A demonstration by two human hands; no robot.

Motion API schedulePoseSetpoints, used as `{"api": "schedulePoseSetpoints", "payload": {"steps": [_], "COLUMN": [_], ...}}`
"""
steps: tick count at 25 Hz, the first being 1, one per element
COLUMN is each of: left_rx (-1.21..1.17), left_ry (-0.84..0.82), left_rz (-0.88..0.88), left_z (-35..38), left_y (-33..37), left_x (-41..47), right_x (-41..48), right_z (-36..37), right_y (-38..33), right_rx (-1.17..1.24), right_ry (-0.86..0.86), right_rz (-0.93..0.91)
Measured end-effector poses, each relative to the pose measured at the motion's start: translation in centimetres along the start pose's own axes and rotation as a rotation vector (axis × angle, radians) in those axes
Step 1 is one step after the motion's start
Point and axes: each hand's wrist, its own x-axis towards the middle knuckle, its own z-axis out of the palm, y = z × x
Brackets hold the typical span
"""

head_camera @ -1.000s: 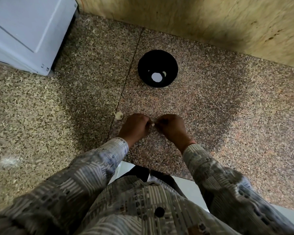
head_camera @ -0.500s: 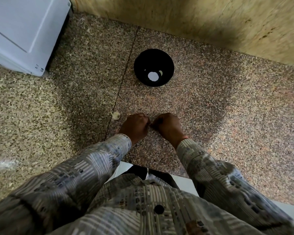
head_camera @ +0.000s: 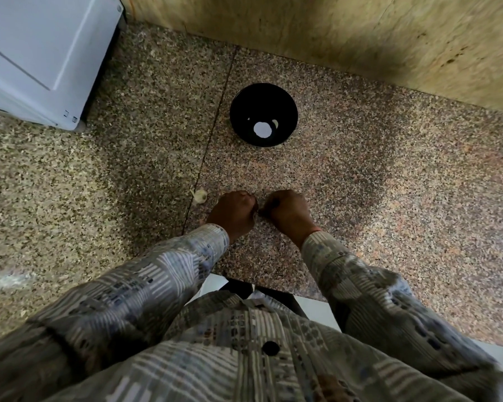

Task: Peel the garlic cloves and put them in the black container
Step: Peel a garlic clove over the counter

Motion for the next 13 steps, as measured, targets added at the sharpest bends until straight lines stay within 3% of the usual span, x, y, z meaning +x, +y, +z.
{"api": "schedulePoseSetpoints", "payload": {"steps": [4,7,10,13], "left_rx": [0.024,0.009,0.044,0.054], "left_ry": [0.007,0.006,0.007,0.001], "left_rz": [0.002,0.016,0.009,0.0], "left_z": [0.15,0.16,0.11,-0.03], "left_y": [-0.12,-0.11,-0.03,0.13], "left_x": [0.17,0.18,0.39,0.13], "right_x": [0.02,-0.08,-0.08,-0.31], "right_z": [0.19,0.27,0.14,-0.03], "right_y": [0.34,0.26,0.27,0.3], "right_rx": [0.068,-0.014,0.066,0.002], "right_ry": [0.098,0.019,0.111,0.009], "right_rz": [0.021,-0.024,0.023,-0.045]}}
